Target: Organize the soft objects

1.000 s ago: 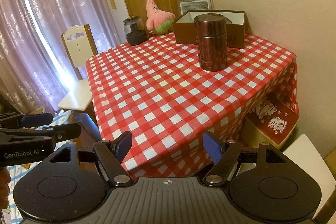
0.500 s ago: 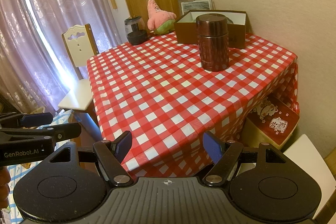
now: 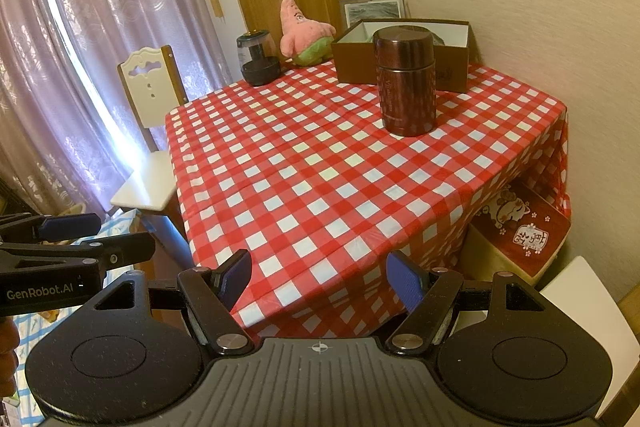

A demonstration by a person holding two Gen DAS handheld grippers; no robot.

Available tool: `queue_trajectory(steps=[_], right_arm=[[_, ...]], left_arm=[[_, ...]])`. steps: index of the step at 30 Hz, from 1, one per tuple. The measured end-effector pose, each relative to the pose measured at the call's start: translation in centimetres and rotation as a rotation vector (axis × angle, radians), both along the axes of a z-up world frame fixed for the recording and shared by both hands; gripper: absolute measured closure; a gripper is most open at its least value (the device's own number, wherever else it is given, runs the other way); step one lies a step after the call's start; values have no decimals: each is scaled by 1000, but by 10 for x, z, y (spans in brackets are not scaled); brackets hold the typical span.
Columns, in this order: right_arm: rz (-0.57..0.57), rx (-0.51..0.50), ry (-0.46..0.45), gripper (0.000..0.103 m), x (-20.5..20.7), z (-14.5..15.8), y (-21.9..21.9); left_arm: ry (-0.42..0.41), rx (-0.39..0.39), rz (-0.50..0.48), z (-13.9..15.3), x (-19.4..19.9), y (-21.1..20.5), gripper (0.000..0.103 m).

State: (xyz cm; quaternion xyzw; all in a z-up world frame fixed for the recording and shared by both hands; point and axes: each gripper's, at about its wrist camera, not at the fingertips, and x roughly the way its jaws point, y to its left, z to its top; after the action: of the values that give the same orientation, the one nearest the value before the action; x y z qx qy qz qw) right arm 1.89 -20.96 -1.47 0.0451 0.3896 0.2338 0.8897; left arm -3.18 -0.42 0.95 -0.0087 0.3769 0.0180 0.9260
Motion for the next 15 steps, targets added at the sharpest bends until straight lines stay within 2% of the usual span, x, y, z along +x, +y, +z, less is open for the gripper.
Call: queue_trajectory(steps=[15], right_arm=[[0, -1, 1, 29, 1, -1, 0]], left_arm=[[0, 1, 1, -1, 1, -2, 31]])
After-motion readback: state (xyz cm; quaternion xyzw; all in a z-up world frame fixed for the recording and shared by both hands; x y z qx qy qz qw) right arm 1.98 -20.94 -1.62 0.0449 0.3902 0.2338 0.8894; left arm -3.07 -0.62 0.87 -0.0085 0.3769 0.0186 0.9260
